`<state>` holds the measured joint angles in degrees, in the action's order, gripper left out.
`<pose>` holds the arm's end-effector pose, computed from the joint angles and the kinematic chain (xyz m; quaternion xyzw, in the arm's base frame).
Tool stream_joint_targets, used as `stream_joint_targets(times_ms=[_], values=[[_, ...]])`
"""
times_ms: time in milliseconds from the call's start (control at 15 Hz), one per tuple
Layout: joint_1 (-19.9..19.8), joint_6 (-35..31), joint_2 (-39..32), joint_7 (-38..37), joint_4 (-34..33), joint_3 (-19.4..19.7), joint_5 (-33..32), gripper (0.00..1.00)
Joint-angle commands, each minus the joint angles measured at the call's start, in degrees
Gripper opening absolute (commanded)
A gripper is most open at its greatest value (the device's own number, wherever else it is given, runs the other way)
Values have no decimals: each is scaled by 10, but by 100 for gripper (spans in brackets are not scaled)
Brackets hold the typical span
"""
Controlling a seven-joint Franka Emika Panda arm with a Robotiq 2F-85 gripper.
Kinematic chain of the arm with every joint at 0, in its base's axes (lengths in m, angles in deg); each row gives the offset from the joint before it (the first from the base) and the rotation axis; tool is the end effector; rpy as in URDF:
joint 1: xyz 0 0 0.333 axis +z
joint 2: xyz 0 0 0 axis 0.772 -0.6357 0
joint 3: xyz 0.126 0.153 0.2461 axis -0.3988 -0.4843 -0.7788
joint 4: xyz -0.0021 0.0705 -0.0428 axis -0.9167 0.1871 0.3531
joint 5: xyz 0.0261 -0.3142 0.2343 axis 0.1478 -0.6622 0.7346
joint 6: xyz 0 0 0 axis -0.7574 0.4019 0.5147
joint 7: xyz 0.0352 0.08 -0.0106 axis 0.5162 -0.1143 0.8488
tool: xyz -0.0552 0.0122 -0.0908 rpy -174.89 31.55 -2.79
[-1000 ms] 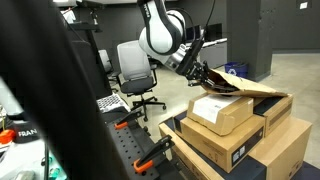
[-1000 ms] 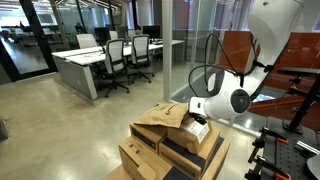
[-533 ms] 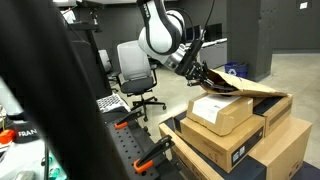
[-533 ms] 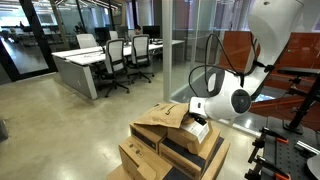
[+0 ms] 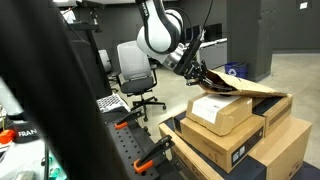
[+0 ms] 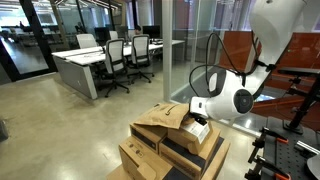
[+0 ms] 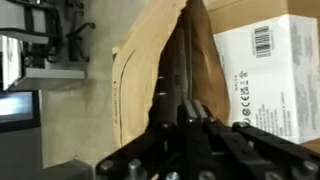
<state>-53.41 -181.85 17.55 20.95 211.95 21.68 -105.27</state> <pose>0.4276 0.0872 0.1325 0.7158 0.5727 0.1487 0.3708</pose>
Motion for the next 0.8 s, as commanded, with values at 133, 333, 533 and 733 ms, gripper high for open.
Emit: stream_joint_targets(times_ms=[133,333,533,733], values=[[-2,-3,19,-28,18,-5,-24,0],[-2,-2,23,-32,21,-5,-30,0],[-3,-2,31,-41,29,-5,-38,0],[-3,-3,45,-53,46,-4,-48,0]])
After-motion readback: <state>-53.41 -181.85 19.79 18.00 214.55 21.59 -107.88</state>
